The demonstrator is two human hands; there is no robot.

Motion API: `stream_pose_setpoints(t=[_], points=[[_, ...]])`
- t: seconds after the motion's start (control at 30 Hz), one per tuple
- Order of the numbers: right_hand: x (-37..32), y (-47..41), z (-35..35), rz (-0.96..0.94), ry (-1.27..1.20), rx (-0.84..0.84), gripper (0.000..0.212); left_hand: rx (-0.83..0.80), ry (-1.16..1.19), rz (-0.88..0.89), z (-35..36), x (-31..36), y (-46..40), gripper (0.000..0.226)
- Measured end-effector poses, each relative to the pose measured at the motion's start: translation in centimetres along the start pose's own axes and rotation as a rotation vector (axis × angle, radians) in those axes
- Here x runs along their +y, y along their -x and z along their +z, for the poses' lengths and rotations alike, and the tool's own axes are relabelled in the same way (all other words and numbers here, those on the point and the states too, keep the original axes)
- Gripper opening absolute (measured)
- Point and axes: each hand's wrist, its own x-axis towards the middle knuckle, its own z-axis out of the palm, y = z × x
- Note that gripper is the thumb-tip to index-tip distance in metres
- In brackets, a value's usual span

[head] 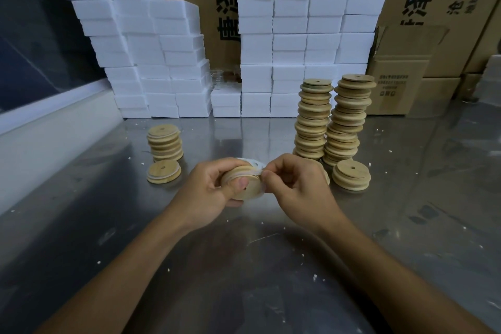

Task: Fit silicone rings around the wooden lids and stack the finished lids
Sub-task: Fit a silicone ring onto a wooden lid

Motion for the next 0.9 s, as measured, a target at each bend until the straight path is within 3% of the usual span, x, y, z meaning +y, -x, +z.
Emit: stream_pose_setpoints(t=[0.23,0.33,0.4,0.57,0.73,0.9], points=[[0.65,0.14,-0.03,-0.068,0.033,-0.038,0.005,0.044,0.107,-0.051,0.32,-0.2,0.1,0.024],[0.91,0.09,-0.17,-0.067,0.012,-0.058,0.003,0.103,0.252,-0.074,0.22,-0.27,-0.08,0.016],[0.96,0.09,-0.02,-0.058,-0.013,-0.062,0.002,0.125,0.342,-0.08,-0.03,-0.28,-0.22,0.023],[0.94,0.08,0.55,0.017,-0.113,0.02,0.005,0.066,0.492,-0.172,-0.05,-0.31,-0.2,0.025],[0.63,0.2,0.49,-0.067,-0.059,0.066,0.005,0.15,0.075,-0.104,0.6,-0.57,-0.15,0.021],[0.74,0.17,0.22,-0.122,-0.01,0.036,0.004,0.192,-0.053,-0.033,0.4,-0.93,-0.28,0.026]])
